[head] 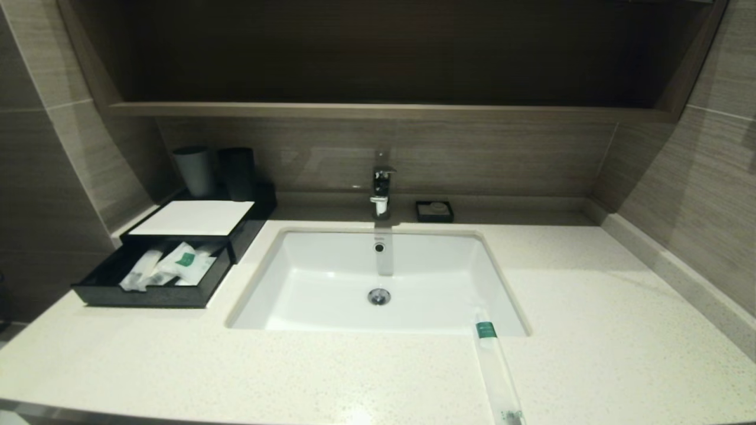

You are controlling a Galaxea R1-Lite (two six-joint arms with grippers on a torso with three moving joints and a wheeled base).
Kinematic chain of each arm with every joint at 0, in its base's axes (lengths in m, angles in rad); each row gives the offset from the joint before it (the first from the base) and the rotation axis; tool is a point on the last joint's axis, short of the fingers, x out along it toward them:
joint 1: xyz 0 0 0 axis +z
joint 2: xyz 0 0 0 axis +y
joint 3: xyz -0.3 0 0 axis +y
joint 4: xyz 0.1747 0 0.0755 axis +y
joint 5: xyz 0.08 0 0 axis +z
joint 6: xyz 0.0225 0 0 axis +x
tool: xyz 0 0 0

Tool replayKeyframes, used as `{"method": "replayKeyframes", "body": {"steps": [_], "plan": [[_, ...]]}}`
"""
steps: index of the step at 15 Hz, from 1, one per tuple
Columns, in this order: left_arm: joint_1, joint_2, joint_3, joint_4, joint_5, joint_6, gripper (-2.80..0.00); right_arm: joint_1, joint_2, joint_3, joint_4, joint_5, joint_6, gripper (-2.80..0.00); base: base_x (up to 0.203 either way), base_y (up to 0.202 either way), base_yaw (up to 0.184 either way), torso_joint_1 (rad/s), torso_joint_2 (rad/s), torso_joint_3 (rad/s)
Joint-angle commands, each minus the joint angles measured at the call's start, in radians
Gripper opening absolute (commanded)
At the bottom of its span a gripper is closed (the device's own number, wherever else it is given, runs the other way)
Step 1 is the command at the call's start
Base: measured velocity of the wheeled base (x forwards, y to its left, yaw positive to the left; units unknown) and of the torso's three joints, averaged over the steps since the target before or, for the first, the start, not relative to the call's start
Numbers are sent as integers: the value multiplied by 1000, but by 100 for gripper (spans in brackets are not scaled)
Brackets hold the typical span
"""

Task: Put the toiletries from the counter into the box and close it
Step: Pick up the bathroom toiletry

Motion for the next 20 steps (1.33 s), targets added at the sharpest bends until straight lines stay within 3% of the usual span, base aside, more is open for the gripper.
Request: {"method": "replayKeyframes", "body": {"steps": [1,5,10,17,20], "plan": [[0,0,20,0,0,1,-280,0,-1,-39,9,0,-2,-280,0,0,0,0,0,0],[0,0,20,0,0,1,-280,1,106,-255,171,6,3,-280,0,0,0,0,0,0],[0,1,20,0,0,1,-280,1,375,-362,182,25,27,-280,0,0,0,0,0,0],[0,2,20,0,0,1,-280,1,896,-677,193,146,158,-280,0,0,0,0,0,0],[0,0,20,0,0,1,-280,2,1041,-799,287,234,170,-280,0,0,0,0,0,0]]}}
